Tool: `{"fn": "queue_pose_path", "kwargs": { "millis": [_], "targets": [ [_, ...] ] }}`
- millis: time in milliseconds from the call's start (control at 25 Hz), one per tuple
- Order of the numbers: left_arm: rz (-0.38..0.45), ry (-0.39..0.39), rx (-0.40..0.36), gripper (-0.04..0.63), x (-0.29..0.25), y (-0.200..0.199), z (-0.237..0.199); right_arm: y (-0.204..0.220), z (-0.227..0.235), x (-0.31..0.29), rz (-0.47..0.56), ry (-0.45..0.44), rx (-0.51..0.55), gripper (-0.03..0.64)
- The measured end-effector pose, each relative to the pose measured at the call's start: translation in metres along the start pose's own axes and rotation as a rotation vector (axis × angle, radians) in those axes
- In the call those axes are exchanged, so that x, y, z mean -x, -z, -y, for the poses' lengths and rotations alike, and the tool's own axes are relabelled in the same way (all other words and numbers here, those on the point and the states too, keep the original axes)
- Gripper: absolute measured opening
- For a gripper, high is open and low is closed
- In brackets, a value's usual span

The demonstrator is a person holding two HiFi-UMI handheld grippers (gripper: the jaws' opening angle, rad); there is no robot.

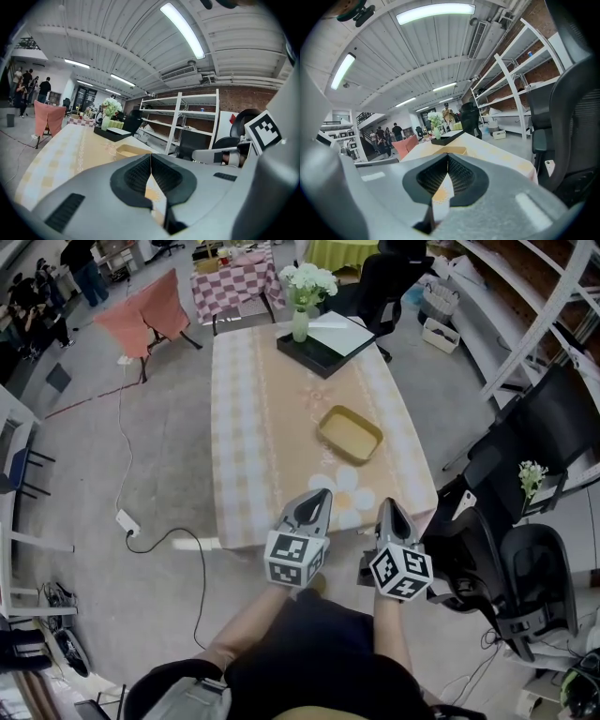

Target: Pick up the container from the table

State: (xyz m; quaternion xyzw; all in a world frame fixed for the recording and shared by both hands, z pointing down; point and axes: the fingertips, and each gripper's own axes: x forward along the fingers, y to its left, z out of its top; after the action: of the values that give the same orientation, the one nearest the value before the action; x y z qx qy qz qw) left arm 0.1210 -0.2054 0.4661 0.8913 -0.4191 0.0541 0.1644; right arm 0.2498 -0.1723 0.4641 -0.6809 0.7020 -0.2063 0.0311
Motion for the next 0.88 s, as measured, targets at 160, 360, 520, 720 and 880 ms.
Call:
{"fn": "queue_pose_path", "kwargs": {
  "millis": [160, 360, 520, 720, 880],
  "targets": [
    [0.002, -0.01, -0.003, 0.009, -0.005, 0.001, 0.0, -0.003, -0.001, -0.006, 0.002, -0.025, 0.003, 0.003],
    [0.004, -0.011, -0.047, 0.011, -0.004, 0.001, 0.005, -0.001, 0.002, -0.004, 0.008, -0.027, -0.024, 0.003],
    [0.004, -0.02, -0.027, 0.01, 0.0, 0.005, 0.001, 0.006, -0.002, -0.002, -0.013, -0.044, -0.03, 0.003],
    [0.009, -0.036, -0.005, 0.01, 0.008, 0.006, -0.004, 0.015, -0.003, 0.003, -0.033, -0.043, -0.029, 0.003],
    [0.007, -0.044, 0.004, 0.01, 0.01, 0.006, -0.007, 0.017, -0.002, 0.005, -0.042, -0.039, -0.035, 0.003]
  ]
}}
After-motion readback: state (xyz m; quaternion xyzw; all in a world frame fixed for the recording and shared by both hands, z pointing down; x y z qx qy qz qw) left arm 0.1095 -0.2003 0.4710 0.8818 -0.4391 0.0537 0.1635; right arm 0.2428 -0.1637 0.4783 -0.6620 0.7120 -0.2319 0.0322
